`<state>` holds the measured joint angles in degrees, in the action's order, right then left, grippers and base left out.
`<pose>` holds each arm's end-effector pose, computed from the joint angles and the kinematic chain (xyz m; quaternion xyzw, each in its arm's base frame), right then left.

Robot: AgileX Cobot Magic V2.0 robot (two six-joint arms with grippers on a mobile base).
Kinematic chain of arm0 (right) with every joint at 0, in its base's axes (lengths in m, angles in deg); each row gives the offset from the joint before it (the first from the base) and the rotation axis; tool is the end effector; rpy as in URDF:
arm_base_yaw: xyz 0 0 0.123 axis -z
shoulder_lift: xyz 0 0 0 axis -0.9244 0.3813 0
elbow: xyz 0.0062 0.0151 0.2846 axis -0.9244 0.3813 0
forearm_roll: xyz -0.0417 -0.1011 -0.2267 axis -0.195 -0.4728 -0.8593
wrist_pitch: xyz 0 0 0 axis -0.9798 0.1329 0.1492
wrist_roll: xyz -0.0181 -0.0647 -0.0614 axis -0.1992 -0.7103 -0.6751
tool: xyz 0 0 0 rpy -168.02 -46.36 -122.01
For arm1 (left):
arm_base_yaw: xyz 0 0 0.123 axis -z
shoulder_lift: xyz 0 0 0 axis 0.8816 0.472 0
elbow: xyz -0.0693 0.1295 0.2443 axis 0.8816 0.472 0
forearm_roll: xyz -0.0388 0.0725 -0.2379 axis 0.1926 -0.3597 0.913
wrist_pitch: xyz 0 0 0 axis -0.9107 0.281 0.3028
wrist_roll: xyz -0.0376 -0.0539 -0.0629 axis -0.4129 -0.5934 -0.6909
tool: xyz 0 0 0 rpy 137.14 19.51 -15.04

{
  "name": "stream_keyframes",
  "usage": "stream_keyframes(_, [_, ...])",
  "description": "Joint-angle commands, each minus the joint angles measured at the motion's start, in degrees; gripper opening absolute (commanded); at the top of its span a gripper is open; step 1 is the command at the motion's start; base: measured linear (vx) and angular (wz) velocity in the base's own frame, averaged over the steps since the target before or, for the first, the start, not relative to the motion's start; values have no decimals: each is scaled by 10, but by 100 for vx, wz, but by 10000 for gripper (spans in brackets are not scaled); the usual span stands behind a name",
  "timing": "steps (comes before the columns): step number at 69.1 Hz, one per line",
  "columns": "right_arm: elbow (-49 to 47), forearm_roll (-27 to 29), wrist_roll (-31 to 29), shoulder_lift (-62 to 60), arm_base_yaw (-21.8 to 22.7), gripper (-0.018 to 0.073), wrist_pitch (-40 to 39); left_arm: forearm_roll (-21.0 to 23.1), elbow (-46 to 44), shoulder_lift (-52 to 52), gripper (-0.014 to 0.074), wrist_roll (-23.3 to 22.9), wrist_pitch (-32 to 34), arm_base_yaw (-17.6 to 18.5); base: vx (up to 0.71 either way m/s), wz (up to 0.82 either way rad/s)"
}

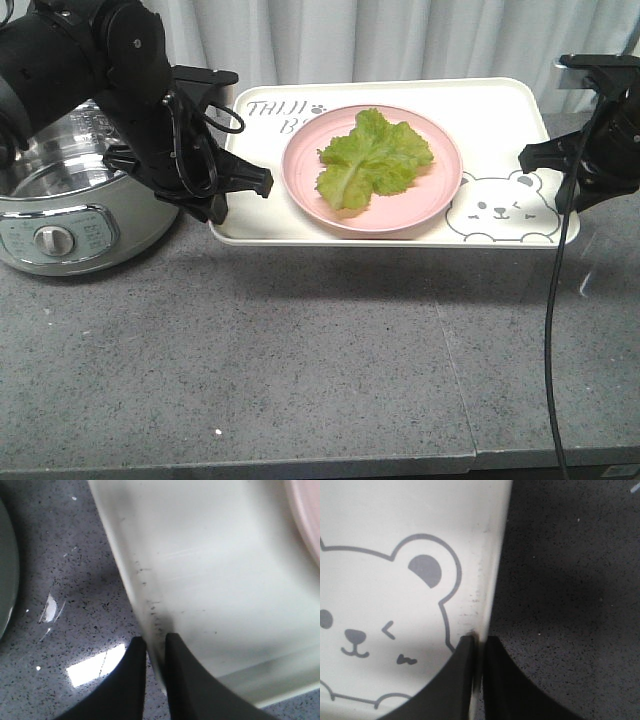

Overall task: Transfer vegetables to tray and serve
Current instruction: 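Hold the tray level with both grippers while the base turns away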

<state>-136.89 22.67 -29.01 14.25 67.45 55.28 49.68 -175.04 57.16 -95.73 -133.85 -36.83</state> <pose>0.3658 0.0095 0.3395 -0.0472 0.9835 0.0405 0.1699 0.3664 -0.1739 0.3321 0.1399 0.9745 -0.0651 0.1631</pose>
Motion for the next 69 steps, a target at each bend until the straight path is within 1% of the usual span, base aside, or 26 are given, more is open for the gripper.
stream_keyframes(1, [-19,23,-16,-33,-4,-6,7,37,-23,-40,-7,13,20,12,0,-1])
stream_keyframes(36, [-19,23,-16,-33,-4,-6,7,37,-23,-40,-7,13,20,12,-1,-5])
stream_keyframes(69, [-19,23,-16,-33,-4,-6,7,37,-23,-40,-7,13,20,12,-3,-20])
